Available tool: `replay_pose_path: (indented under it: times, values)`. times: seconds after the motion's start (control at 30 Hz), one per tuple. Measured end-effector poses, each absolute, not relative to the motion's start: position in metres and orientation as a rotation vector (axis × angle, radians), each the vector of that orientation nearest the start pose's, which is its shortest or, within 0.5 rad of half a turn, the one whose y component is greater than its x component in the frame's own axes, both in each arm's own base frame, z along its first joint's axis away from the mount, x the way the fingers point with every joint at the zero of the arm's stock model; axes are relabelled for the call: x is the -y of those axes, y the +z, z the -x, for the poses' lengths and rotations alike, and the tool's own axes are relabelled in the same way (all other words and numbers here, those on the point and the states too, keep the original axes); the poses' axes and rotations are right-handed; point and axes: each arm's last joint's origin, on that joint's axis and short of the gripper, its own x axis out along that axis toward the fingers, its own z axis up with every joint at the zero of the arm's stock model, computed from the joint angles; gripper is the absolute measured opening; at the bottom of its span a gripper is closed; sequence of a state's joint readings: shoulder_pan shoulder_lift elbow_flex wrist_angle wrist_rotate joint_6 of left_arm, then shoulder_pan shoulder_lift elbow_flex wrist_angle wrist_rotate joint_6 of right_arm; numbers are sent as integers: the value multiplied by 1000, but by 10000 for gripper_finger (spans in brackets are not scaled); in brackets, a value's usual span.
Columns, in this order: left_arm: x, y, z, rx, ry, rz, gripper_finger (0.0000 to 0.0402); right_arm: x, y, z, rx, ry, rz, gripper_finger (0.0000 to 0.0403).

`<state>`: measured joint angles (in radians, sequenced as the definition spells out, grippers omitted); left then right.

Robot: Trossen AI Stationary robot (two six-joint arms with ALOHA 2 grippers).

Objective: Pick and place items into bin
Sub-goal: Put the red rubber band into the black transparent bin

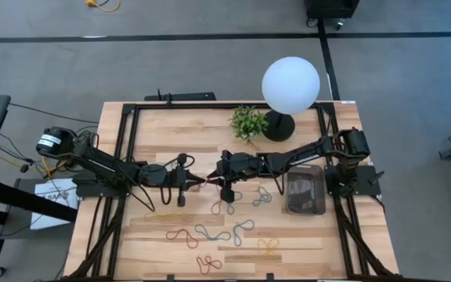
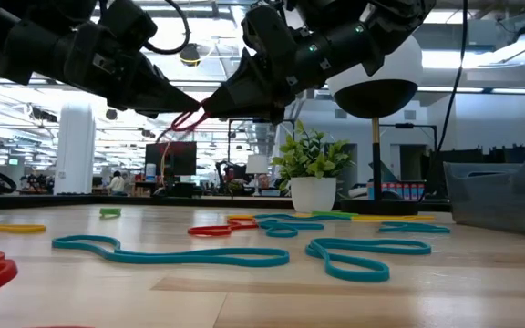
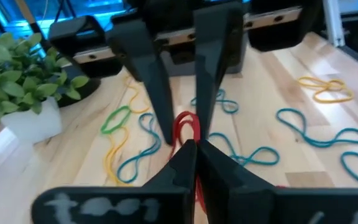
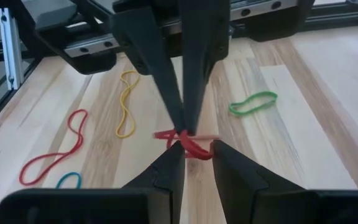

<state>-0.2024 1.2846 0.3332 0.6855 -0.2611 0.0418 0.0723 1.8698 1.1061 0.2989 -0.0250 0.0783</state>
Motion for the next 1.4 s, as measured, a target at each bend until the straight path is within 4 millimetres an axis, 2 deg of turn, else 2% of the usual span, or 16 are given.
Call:
replay_pose_path:
  times: [0.43, 0.57, 0.73, 0.93, 1.17, 1.4]
  values:
    - [38, 167, -226, -259, 73, -103, 0, -30, 186, -402, -468, 77, -66, 73]
    - [38, 167, -226, -259, 74, -103, 0, -30, 186, -402, -468, 77, -66, 53]
    - [38, 167, -226, -259, 74, -102, 0, -30, 186, -402, -469, 76, -66, 7]
    - [36, 166, -225, -266, 143, -109, 3, -29, 186, -402, -468, 49, -60, 5]
    - [35, 163, -224, -302, 185, -107, 52, -27, 181, -399, -524, 26, -96, 3]
    - [35, 162, -224, -310, 190, -91, 101, -14, 171, -385, -708, -208, -153, 2]
